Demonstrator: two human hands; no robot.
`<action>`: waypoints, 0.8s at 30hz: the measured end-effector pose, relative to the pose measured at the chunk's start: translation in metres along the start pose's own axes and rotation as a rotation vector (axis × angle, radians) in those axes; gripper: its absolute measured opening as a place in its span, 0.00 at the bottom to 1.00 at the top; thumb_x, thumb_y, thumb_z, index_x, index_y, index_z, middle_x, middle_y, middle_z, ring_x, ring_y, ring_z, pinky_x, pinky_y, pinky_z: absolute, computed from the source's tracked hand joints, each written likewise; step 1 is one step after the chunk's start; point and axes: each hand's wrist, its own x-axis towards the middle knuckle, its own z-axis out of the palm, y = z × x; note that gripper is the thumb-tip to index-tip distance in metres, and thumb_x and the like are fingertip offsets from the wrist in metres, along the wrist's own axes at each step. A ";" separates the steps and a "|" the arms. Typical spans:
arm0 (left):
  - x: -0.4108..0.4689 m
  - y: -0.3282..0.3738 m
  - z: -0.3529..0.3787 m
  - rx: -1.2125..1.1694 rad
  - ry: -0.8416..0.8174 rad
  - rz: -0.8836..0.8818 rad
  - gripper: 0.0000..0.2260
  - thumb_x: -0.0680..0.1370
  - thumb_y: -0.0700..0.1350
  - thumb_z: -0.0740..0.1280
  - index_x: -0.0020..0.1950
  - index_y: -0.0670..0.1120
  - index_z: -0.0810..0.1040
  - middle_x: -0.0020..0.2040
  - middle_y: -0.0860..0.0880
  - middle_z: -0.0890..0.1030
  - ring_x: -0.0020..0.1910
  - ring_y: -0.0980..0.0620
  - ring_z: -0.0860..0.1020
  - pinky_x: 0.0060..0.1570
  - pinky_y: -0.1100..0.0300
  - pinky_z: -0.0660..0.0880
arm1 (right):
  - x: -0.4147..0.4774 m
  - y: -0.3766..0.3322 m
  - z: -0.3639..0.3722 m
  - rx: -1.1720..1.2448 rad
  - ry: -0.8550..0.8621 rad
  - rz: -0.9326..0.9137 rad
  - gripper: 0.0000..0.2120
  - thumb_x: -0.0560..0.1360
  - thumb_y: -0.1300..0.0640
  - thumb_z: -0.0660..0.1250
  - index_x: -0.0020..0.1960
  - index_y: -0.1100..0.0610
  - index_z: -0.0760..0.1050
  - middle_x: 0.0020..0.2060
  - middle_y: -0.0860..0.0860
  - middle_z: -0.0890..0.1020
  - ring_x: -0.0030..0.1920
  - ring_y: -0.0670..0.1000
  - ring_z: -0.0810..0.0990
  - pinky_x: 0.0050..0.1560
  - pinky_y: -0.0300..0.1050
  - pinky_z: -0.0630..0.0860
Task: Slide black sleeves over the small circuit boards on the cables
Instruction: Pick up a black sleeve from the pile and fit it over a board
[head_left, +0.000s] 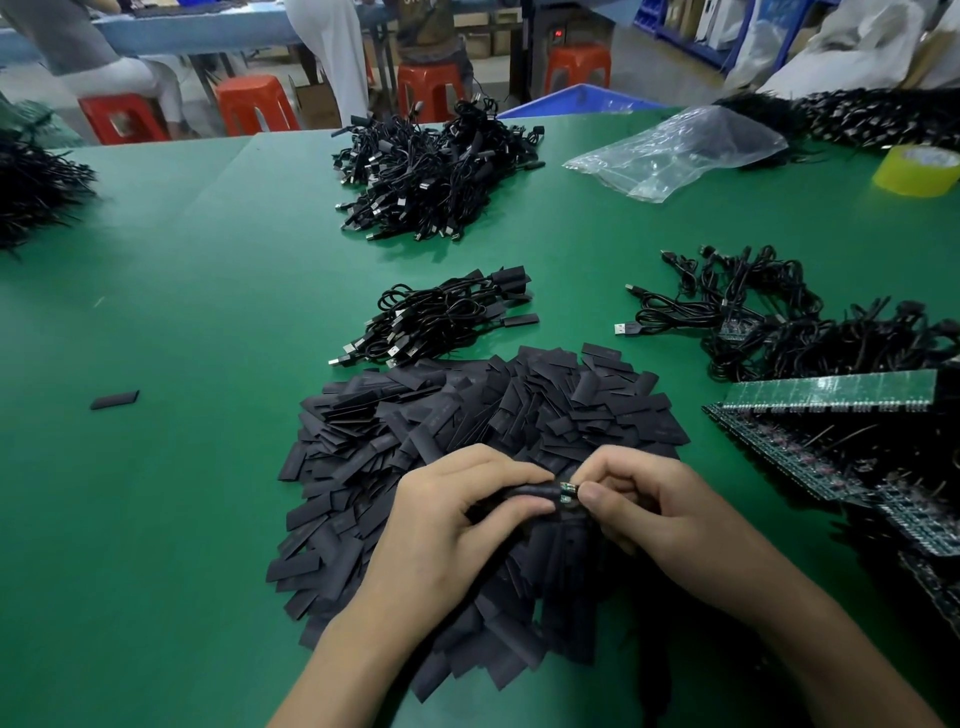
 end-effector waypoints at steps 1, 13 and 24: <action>0.000 -0.001 0.000 -0.002 0.004 -0.006 0.06 0.77 0.46 0.76 0.54 0.48 0.87 0.48 0.59 0.83 0.48 0.57 0.83 0.49 0.67 0.75 | 0.000 0.000 0.000 -0.009 0.008 -0.005 0.07 0.78 0.48 0.65 0.46 0.49 0.79 0.31 0.43 0.74 0.33 0.43 0.71 0.37 0.36 0.67; -0.002 0.001 0.001 0.006 -0.039 0.018 0.07 0.78 0.44 0.76 0.55 0.48 0.86 0.49 0.58 0.82 0.48 0.57 0.82 0.49 0.67 0.75 | -0.001 -0.003 0.007 -0.049 0.040 -0.019 0.06 0.79 0.52 0.68 0.44 0.48 0.80 0.36 0.54 0.81 0.37 0.44 0.75 0.39 0.40 0.70; 0.001 0.006 0.002 0.036 0.119 -0.058 0.12 0.73 0.45 0.79 0.55 0.47 0.87 0.47 0.55 0.84 0.47 0.56 0.83 0.49 0.67 0.75 | 0.000 -0.001 0.010 -0.021 0.147 -0.028 0.06 0.80 0.55 0.70 0.43 0.49 0.80 0.30 0.46 0.79 0.32 0.45 0.79 0.37 0.35 0.73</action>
